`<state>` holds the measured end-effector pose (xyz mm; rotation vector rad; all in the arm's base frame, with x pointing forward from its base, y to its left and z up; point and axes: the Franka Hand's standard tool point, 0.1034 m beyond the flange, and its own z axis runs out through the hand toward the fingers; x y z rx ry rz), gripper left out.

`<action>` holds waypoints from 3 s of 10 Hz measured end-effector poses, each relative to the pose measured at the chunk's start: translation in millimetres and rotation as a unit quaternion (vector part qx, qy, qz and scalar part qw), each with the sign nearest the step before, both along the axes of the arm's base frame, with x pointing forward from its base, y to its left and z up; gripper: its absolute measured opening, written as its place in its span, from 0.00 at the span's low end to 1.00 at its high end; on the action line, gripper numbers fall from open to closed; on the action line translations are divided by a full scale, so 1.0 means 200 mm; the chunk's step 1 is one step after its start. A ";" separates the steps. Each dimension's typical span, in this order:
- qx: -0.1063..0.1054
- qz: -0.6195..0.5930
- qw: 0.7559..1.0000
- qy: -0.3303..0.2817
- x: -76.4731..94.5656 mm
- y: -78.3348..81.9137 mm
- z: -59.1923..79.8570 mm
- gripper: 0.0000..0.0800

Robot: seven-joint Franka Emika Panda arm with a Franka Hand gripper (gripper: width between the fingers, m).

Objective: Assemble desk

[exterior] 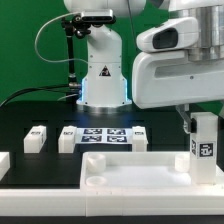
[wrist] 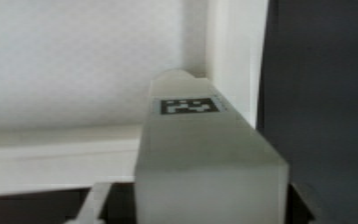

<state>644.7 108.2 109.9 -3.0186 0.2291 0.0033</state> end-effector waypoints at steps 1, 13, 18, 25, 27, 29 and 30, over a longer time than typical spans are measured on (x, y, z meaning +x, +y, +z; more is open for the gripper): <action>-0.003 -0.069 0.998 0.008 0.00 0.00 0.00 0.36; 0.029 -0.373 0.926 0.056 -0.01 0.03 -0.01 0.73; 0.028 -0.141 0.989 0.021 -0.05 0.06 -0.03 0.81; 0.024 -0.106 0.994 0.018 -0.05 0.02 -0.02 0.45; 0.025 -0.157 0.987 0.026 -0.05 0.02 -0.02 0.40; 0.024 -0.227 0.973 0.036 -0.05 0.02 -0.03 0.39; 0.025 -0.275 0.960 0.043 -0.05 0.02 -0.03 0.39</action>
Offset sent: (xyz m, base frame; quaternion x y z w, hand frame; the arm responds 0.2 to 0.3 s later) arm 0.0123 0.0173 0.0084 0.0033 -0.0225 0.4481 0.8937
